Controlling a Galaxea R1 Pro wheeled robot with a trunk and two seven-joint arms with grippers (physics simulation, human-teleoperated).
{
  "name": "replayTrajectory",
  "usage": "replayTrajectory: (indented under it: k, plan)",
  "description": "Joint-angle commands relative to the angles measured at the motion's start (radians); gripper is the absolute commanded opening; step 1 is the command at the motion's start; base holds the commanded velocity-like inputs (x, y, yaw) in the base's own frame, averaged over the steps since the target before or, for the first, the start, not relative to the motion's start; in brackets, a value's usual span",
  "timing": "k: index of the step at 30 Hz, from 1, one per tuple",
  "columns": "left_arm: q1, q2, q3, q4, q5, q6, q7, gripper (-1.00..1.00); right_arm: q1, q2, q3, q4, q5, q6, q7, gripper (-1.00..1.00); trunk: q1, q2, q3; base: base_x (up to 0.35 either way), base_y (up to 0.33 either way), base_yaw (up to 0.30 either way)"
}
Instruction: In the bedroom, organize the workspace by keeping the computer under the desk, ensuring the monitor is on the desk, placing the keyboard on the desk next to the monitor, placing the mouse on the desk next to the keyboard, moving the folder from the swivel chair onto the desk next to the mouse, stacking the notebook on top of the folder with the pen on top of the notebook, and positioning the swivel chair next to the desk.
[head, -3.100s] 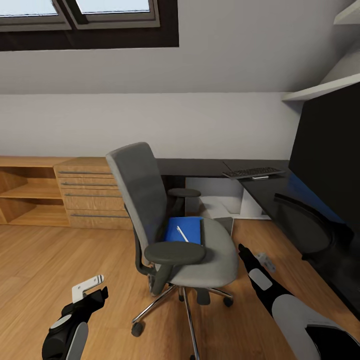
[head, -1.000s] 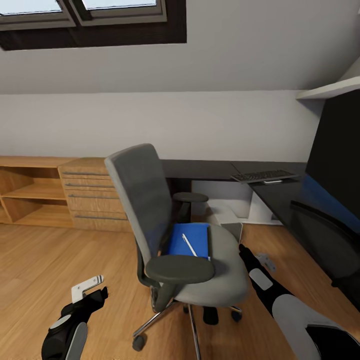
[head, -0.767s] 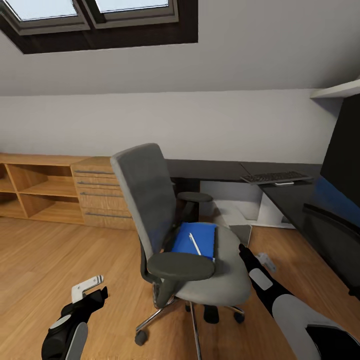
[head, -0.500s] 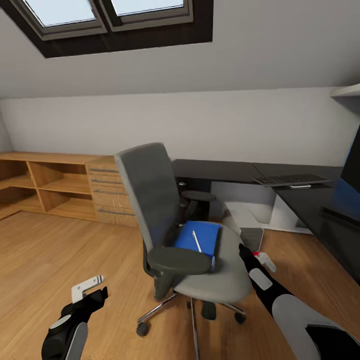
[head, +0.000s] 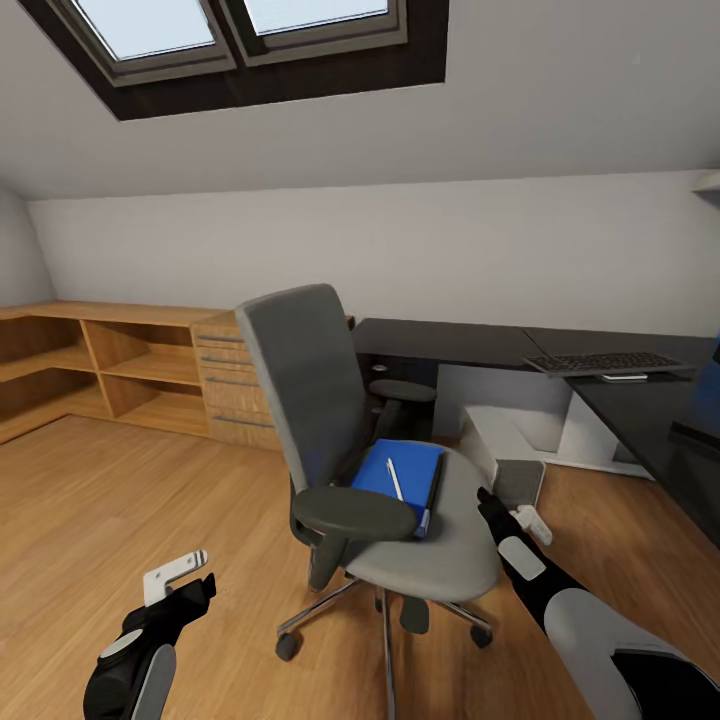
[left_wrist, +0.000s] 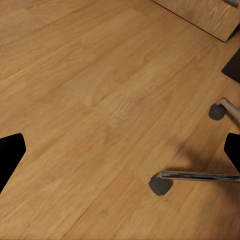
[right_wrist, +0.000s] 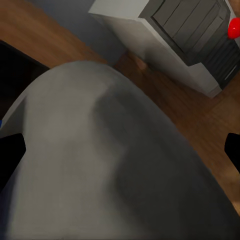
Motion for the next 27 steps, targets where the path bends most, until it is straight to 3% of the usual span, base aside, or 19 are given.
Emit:
replayTrajectory:
  k: [1,18,27]
  plan:
    - [-0.001,-0.001,0.001,-0.001,0.011,0.003,0.007,1.0,0.0,-0.003,-0.003,0.0,-0.004,-0.001,0.001,1.0,0.0,0.0,-0.001,0.0,0.0,0.001]
    - [-0.001,0.0,0.001,-0.001,0.011,0.004,0.007,1.0,0.0,-0.038,-0.006,0.0,-0.008,0.001,-0.003,1.0,0.0,0.0,-0.001,0.004,0.0,0.0]
    - [-0.001,0.0,0.0,-0.001,0.011,0.003,0.008,1.0,0.0,-0.053,-0.008,0.003,-0.012,0.003,-0.007,1.0,0.0,0.0,-0.001,0.18,0.0,0.0]
